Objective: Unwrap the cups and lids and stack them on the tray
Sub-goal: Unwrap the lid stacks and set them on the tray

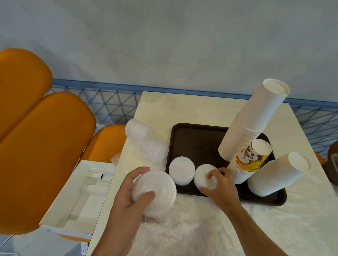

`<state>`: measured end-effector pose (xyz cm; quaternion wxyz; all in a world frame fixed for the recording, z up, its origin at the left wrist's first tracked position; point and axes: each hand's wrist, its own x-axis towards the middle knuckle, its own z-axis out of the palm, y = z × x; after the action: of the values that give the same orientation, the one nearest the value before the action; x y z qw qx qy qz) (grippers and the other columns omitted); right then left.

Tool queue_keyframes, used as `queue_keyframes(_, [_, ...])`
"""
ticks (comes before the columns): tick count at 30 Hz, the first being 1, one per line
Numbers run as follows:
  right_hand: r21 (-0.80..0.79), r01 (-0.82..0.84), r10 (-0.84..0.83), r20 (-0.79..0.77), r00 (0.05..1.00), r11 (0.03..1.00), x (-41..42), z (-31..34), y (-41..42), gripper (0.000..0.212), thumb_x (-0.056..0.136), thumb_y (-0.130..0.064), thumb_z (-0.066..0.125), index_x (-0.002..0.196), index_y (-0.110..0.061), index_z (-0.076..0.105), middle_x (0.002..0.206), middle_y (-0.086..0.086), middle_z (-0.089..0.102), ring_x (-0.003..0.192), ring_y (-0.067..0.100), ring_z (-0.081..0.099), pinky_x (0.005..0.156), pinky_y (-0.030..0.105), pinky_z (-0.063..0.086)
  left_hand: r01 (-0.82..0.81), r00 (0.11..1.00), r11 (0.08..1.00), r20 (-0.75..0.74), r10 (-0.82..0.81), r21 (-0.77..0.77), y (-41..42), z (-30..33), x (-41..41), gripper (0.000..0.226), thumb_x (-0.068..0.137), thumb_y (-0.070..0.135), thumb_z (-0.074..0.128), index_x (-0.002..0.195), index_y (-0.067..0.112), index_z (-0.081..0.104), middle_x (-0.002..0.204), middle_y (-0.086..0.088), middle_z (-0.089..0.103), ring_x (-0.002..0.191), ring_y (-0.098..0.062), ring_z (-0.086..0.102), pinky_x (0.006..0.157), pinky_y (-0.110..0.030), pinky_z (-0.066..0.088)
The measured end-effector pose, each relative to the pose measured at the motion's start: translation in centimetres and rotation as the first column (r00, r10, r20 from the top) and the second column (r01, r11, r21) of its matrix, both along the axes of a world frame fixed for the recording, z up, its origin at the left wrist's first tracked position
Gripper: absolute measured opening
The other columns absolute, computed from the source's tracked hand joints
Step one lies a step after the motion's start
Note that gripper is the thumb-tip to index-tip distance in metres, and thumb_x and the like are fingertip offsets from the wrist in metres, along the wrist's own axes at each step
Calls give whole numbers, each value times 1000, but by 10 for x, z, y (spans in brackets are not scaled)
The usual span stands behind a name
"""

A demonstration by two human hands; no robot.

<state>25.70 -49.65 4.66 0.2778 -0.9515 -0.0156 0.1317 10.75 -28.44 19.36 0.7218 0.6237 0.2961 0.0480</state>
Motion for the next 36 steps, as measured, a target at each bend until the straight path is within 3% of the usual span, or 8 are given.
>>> queue_keyframes(7, [7, 10, -11, 53, 999, 1000, -8, 28, 1, 55, 74, -39, 88, 118, -30, 56, 150, -2, 37, 129, 21, 45, 99, 32, 49, 54, 997, 995, 53, -58, 78, 4, -8, 1, 53, 86, 18, 71, 121, 55, 55, 112, 33, 52, 115, -21, 51, 74, -46, 62])
queue_keyframes(11, [313, 22, -47, 73, 996, 949, -23, 81, 13, 18, 90, -25, 74, 104, -28, 63, 114, -12, 64, 96, 9, 62, 73, 11, 47, 81, 992, 990, 84, -91, 116, 0, -9, 2, 52, 86, 24, 71, 121, 58, 53, 118, 34, 51, 117, -17, 51, 79, -43, 62])
queue_keyframes(13, [518, 8, -18, 15, 1000, 855, -36, 113, 21, 7, 93, -25, 69, 95, -31, 68, 90, -16, 69, 85, 8, 67, 67, 15, 54, 105, 987, 981, 100, -123, 164, -3, -7, 4, 53, 82, 33, 72, 123, 59, 52, 120, 35, 50, 119, -15, 51, 83, -44, 61])
queue_keyframes(15, [615, -36, 52, -7, 999, 787, -48, 136, 29, 8, 94, -26, 68, 95, -33, 71, 87, -17, 70, 84, 7, 68, 73, 20, 58, 118, 983, 973, 117, -143, 199, -6, -7, 6, 53, 78, 40, 70, 125, 57, 51, 120, 35, 51, 119, -11, 52, 89, -43, 59])
queue_keyframes(19, [626, -86, 132, -28, 991, 775, -61, 151, 37, 13, 91, -29, 72, 102, -35, 70, 92, -21, 68, 83, 10, 69, 75, 25, 61, 156, 974, 966, 131, -185, 205, -11, -4, 8, 50, 80, 40, 67, 126, 49, 51, 115, 36, 55, 115, -5, 56, 96, -46, 55])
queue_keyframes(28, [635, -3, 71, -82, 994, 773, -73, 158, 34, 10, 88, -26, 77, 95, -27, 71, 95, -19, 72, 84, 9, 74, 79, 26, 61, 159, 973, 961, 129, -191, 224, -16, 4, 6, 44, 84, 34, 67, 121, 52, 50, 109, 38, 54, 109, -6, 57, 77, -27, 60])
queue_keyframes(32, [666, -6, 131, -139, 982, 745, -75, 160, 31, 5, 92, -22, 72, 94, -19, 68, 91, -10, 74, 82, 9, 73, 76, 24, 59, 189, 969, 958, 116, -218, 217, -16, 9, 2, 42, 89, 23, 67, 118, 48, 52, 104, 37, 55, 100, 8, 57, 62, -19, 56])
queue_keyframes(36, [744, 51, 153, -203, 967, 666, -77, 161, 28, 7, 98, -16, 64, 98, -10, 63, 87, 1, 72, 81, 19, 68, 78, 33, 60, 188, 977, 971, 78, -201, 147, -15, 12, -1, 32, 86, 23, 70, 111, 39, 57, 95, 30, 60, 92, 0, 64, 67, -28, 60])
